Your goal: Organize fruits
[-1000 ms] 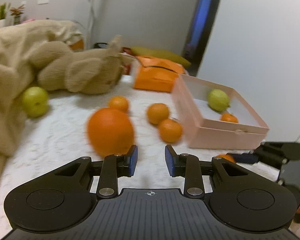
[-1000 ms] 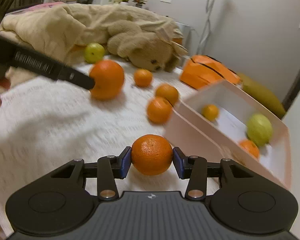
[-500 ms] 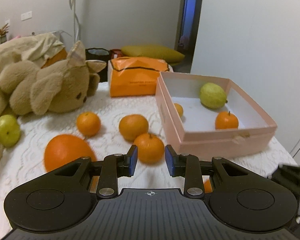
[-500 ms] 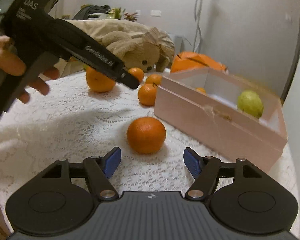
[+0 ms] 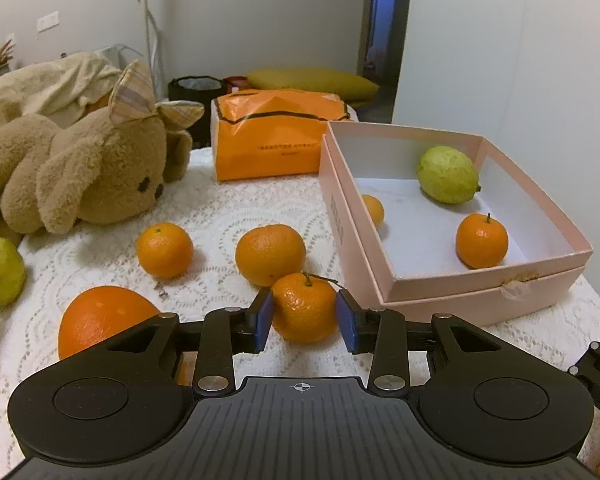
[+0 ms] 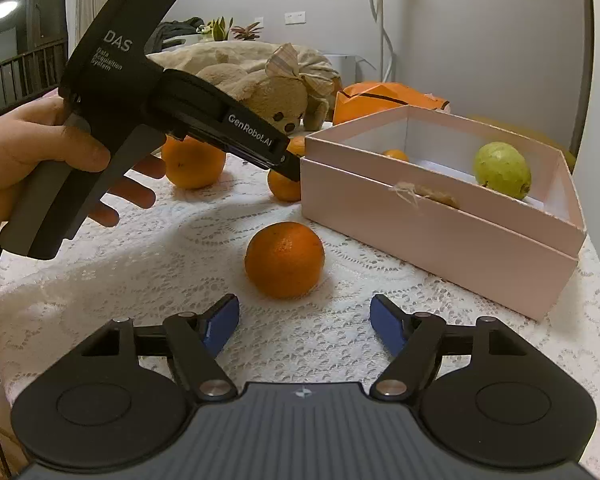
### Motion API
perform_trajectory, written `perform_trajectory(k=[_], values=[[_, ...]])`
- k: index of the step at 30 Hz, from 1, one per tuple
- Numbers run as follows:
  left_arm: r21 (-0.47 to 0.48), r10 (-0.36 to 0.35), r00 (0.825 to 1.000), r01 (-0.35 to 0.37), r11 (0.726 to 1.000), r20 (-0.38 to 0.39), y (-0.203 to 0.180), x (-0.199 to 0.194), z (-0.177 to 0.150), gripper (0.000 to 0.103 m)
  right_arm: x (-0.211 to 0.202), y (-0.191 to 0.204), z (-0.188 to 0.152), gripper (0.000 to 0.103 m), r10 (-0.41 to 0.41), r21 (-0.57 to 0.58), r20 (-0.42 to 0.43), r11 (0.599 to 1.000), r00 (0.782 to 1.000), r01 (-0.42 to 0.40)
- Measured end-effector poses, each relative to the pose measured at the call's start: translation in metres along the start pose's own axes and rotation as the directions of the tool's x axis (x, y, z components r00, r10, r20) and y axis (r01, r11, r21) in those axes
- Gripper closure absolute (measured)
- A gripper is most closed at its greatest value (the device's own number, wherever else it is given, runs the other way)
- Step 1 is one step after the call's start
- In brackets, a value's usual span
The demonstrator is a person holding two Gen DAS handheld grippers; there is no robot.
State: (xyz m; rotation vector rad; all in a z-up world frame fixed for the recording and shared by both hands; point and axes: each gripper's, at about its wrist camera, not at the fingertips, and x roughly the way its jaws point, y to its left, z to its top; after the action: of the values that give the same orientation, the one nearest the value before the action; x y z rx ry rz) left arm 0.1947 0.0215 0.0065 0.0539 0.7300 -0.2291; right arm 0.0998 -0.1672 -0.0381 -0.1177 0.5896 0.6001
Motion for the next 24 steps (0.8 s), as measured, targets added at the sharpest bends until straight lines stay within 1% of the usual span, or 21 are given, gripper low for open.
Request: perform_trajectory(k=[2,4,5,6,7,11,12,16,20,23,24], values=[[0.003,-0.003,1.000,0.003,1.000,-0.004,0.001,0.001,0.001,0.062,0.000,0.000,0.000,0.029,-0.001,0.001,0.000,1.000,1.000,0.001],[-0.016,-0.014,1.000,0.014,1.000,-0.019,0.005,0.001,0.002,0.061,-0.001,0.001,0.000,0.029,-0.006,-0.003,-0.001,1.000,1.000,0.006],[-0.033,-0.023,0.999,0.022,0.999,-0.038,0.008,0.002,0.003,0.056,-0.001,0.001,-0.001,0.029,-0.010,-0.006,-0.001,1.000,1.000,0.010],[-0.045,-0.031,0.998,0.029,0.999,-0.053,0.010,0.003,0.002,0.054,0.000,0.002,0.000,0.029,-0.013,-0.009,-0.001,1.000,1.000,0.013],[-0.043,-0.029,0.998,0.026,0.999,-0.051,0.010,0.002,0.002,0.054,0.000,0.002,0.000,0.029,-0.014,-0.010,-0.001,1.000,1.000,0.014],[-0.021,0.009,0.999,-0.010,1.000,-0.045,0.007,0.002,0.002,0.046,0.001,0.001,0.000,0.029,-0.015,-0.010,-0.002,1.000,1.000,0.015],[-0.012,0.012,0.999,-0.012,1.000,-0.042,0.005,0.003,0.001,0.045,0.001,0.001,0.000,0.029,-0.015,-0.010,-0.002,1.000,1.000,0.015],[0.006,-0.016,0.999,0.016,1.000,-0.052,0.000,0.009,0.002,0.047,0.001,0.001,0.000,0.029,-0.016,-0.010,-0.002,1.000,1.000,0.016],[0.008,-0.025,0.999,0.026,1.000,-0.043,0.001,0.011,0.003,0.049,0.001,0.001,0.000,0.029,-0.015,-0.010,-0.002,1.000,1.000,0.015],[0.013,-0.046,0.999,0.046,0.999,-0.030,0.001,0.010,0.000,0.055,0.001,0.001,0.000,0.029,-0.014,-0.009,-0.002,1.000,1.000,0.014],[0.010,-0.048,0.998,0.048,0.999,-0.028,0.001,0.010,-0.001,0.055,0.001,0.001,0.000,0.028,-0.013,-0.008,-0.002,1.000,1.000,0.013]])
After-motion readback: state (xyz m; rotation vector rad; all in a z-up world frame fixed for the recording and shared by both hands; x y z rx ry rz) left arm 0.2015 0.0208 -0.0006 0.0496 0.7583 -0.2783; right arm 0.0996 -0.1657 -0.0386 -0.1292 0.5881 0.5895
